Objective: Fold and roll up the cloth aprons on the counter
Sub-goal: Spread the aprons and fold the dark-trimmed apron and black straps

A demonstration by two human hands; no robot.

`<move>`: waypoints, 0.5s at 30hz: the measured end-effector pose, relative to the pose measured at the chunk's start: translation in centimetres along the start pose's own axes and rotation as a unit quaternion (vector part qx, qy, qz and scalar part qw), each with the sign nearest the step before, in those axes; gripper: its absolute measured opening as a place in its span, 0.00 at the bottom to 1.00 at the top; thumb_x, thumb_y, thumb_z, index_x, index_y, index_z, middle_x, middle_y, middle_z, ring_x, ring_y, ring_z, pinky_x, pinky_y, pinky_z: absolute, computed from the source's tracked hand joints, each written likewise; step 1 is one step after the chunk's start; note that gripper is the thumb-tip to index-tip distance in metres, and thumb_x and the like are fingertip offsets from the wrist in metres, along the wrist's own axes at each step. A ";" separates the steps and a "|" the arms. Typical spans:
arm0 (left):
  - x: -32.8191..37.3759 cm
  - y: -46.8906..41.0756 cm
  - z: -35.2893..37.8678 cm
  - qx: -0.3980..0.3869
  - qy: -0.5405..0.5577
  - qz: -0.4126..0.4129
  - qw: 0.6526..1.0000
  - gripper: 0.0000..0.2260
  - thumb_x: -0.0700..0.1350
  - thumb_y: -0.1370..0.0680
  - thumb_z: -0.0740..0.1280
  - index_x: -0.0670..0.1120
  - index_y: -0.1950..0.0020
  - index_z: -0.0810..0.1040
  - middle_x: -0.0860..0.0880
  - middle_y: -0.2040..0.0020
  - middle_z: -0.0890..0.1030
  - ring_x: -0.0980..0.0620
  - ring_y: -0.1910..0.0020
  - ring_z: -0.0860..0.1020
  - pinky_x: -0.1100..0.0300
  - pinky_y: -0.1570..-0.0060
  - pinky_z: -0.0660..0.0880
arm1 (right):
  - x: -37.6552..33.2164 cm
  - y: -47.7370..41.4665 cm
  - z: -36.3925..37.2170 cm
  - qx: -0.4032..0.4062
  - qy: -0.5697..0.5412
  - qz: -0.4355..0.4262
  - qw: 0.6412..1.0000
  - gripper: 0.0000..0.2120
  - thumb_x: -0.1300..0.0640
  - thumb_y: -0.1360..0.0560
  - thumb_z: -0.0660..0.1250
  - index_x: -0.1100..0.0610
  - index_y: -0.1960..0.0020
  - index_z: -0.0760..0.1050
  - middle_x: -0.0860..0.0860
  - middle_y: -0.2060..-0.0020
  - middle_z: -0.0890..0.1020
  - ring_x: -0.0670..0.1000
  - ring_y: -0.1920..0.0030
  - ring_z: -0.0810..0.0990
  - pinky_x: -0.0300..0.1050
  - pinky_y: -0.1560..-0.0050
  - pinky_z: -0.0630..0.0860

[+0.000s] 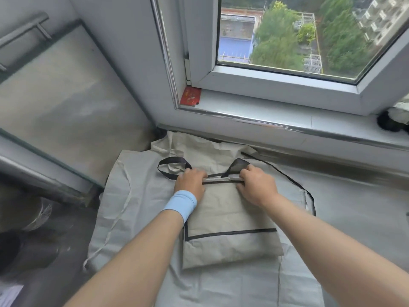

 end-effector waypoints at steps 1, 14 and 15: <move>0.0 0.1 0.1 0.013 -0.009 0.010 1.000 0.15 0.46 0.23 0.64 0.54 0.36 0.73 0.51 0.39 0.75 0.47 0.39 0.71 0.54 0.39 0.66 | -0.3 0.0 -0.3 0.028 0.014 -0.007 0.999 0.14 0.47 0.26 0.63 0.53 0.44 0.75 0.52 0.48 0.76 0.56 0.44 0.76 0.51 0.52 0.74; -6.0 -0.5 -3.1 -0.086 -0.075 0.026 0.993 0.12 0.46 0.22 0.63 0.58 0.42 0.79 0.50 0.42 0.78 0.45 0.39 0.73 0.53 0.41 0.71 | -5.2 -4.5 -3.0 0.064 0.059 -0.096 0.992 0.05 0.62 0.27 0.67 0.52 0.57 0.79 0.52 0.56 0.73 0.58 0.55 0.78 0.47 0.65 0.72; -6.4 -0.8 -3.9 -0.057 -0.035 0.005 0.998 0.11 0.47 0.22 0.62 0.59 0.45 0.81 0.50 0.44 0.79 0.45 0.40 0.74 0.53 0.42 0.72 | -4.2 -4.7 -3.7 0.087 -0.009 -0.035 0.996 0.05 0.60 0.26 0.65 0.52 0.55 0.79 0.52 0.56 0.76 0.59 0.55 0.79 0.47 0.61 0.75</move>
Point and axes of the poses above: each hand's wrist, its own y-axis away from the middle knuckle, its own z-axis out of the palm, x = y × z, the point moved 6 cm from there along -y, towards the middle knuckle
